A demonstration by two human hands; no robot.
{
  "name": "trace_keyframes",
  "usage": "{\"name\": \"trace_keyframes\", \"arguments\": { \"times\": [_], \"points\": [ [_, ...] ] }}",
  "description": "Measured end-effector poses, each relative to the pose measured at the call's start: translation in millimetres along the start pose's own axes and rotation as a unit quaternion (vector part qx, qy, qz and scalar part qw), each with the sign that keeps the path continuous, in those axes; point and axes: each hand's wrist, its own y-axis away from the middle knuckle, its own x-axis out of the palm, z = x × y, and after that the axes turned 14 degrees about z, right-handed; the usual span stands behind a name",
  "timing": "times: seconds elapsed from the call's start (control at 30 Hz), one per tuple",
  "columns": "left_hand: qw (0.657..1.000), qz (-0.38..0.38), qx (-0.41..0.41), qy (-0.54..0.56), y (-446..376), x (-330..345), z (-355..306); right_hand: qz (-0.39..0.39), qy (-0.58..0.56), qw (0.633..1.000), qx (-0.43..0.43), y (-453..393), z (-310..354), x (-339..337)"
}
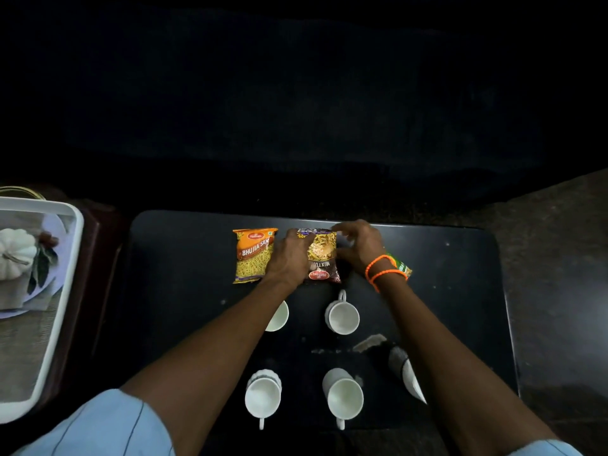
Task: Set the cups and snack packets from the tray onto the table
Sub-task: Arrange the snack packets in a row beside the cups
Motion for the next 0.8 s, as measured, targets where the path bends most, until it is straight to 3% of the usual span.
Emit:
{"name": "trace_keyframes", "arguments": {
  "times": [0.17,0.3,0.43,0.53,0.7,0.8],
  "points": [
    [1.0,-0.014,0.008,-0.003,0.9,-4.8,-4.7,-0.022,0.042,0.989,0.137,8.3,-44.1,-32.4],
    [0.994,-0.078,0.037,-0.065,1.9,-4.1,-11.7,0.088,0.058,0.974,0.202,13.2,-65.7,-44.3],
    [0.99,-0.104,0.074,-0.064,2.2,-2.3,-22.5,0.178,0.046,0.963,0.197,19.8,-73.7,-35.2],
    [0.99,-0.096,0.09,-0.051,2.1,-0.5,-30.2,0.1,0.09,0.976,0.171,23.8,-82.1,-22.5],
    [0.989,-0.094,0.087,-0.071,-0.2,2.3,-36.2,-0.032,-0.098,0.976,0.193,31.5,-85.1,-26.7],
    [0.99,-0.078,0.061,-0.1,-3.7,5.3,-37.5,-0.061,-0.164,0.961,0.214,34.9,-81.5,-30.2]
  ]
}}
